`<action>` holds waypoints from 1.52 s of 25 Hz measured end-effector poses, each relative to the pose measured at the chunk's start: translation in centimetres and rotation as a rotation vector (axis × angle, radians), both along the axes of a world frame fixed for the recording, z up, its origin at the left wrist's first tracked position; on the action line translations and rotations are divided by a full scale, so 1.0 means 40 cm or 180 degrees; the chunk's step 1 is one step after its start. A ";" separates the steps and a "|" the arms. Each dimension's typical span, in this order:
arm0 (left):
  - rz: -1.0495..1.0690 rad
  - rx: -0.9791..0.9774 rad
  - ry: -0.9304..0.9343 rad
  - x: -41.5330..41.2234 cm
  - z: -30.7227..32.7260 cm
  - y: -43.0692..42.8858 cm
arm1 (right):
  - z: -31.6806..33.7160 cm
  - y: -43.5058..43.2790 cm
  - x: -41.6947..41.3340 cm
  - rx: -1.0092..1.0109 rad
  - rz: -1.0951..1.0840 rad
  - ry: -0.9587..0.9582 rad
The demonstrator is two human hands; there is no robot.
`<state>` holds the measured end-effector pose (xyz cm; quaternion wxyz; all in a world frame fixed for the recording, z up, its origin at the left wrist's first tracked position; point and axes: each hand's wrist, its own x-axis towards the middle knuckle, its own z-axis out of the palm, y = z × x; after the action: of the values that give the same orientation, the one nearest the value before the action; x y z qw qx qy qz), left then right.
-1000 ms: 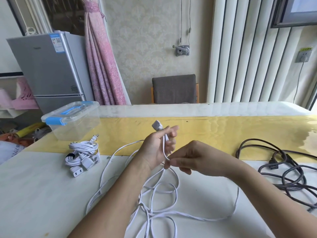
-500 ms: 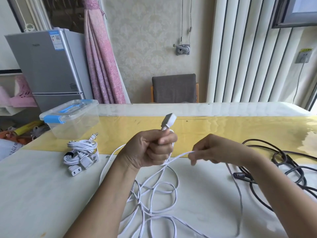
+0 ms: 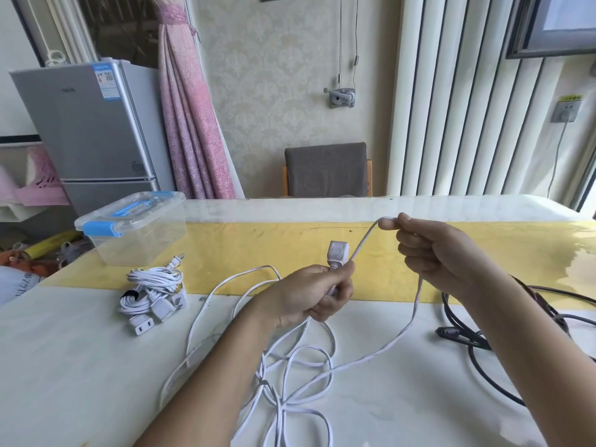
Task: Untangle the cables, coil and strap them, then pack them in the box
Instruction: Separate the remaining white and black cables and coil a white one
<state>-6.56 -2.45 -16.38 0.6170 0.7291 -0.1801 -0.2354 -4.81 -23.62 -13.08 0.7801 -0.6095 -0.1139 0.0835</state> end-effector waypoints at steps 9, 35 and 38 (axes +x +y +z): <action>0.1144 -0.1065 0.0661 0.036 -0.012 -0.034 | -0.018 0.094 -0.056 -0.0648 0.0317 -0.0825; -0.1957 -0.0828 0.0787 -0.002 0.022 0.061 | -0.023 -0.077 -0.001 -0.2035 0.0371 -0.0300; -0.1309 -0.0173 0.0740 -0.006 0.008 0.025 | -0.017 -0.075 0.011 -0.0994 0.0241 -0.0064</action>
<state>-6.78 -1.47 -16.05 0.5920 0.6282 -0.2589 -0.4336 -4.38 -26.62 -13.76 0.6710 -0.7194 -0.1303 0.1235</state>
